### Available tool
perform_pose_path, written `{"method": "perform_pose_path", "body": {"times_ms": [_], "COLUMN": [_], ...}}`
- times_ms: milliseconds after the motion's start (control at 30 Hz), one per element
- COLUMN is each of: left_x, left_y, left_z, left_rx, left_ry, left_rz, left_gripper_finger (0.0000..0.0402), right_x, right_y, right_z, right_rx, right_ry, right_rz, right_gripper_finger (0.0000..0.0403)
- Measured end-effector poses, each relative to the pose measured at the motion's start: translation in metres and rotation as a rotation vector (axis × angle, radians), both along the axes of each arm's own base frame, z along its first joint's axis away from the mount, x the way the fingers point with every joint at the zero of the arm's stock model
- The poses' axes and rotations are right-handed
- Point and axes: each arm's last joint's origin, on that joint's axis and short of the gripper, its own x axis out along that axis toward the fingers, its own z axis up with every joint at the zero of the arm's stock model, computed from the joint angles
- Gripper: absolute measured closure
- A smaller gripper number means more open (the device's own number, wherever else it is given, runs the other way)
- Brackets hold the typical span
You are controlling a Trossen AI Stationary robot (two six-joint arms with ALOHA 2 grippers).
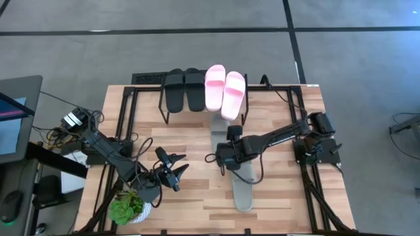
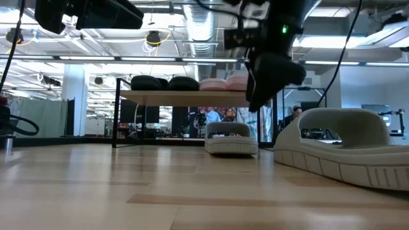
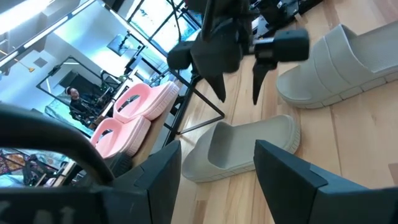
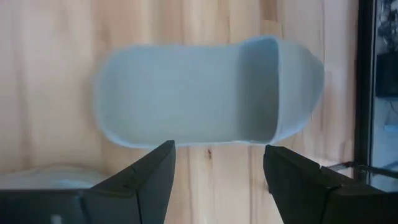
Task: Pick and place slides into the shelf
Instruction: Put the gray slide under the shelf
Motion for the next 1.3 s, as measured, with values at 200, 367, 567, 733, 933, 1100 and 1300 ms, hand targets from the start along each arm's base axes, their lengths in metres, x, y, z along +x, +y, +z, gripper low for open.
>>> {"method": "perform_pose_path", "body": {"times_ms": [200,367,567,733,933,1100,1300], "left_x": [0.000,0.001,0.006,0.015,0.033,0.047,0.057], "left_y": [0.000,-0.001,0.003,0.013,0.026,0.039,0.056], "left_z": [0.000,-0.001,-0.002,-0.003,0.005,0.012,0.015], "left_rx": [-0.006,-0.031,-0.093,-0.156,-0.242,-0.250,-0.254], "left_ry": [-0.002,0.008,0.019,0.042,0.025,0.003,-0.001], "left_rz": [-0.002,-0.037,-0.076,-0.119,-0.263,-0.421,-0.528], "left_gripper_finger": [0.0210,0.0210,0.0210,0.0210,0.0210,0.0210,0.0210], "right_x": [0.002,-0.010,-0.057,-0.110,-0.158,-0.182,-0.199], "right_y": [0.026,0.055,0.088,0.112,0.131,0.138,0.136], "right_z": [0.025,0.048,0.093,0.127,0.135,0.117,0.093], "right_rx": [0.006,-0.034,-0.173,-0.199,-0.207,-0.229,-0.229], "right_ry": [-0.022,-0.010,-0.189,-0.424,-0.606,-0.646,-0.652], "right_rz": [0.069,0.130,0.125,0.136,0.194,0.224,0.194], "right_gripper_finger": [0.0172,0.0172,0.0182,0.0196,0.0213,0.0228,0.0244]}}
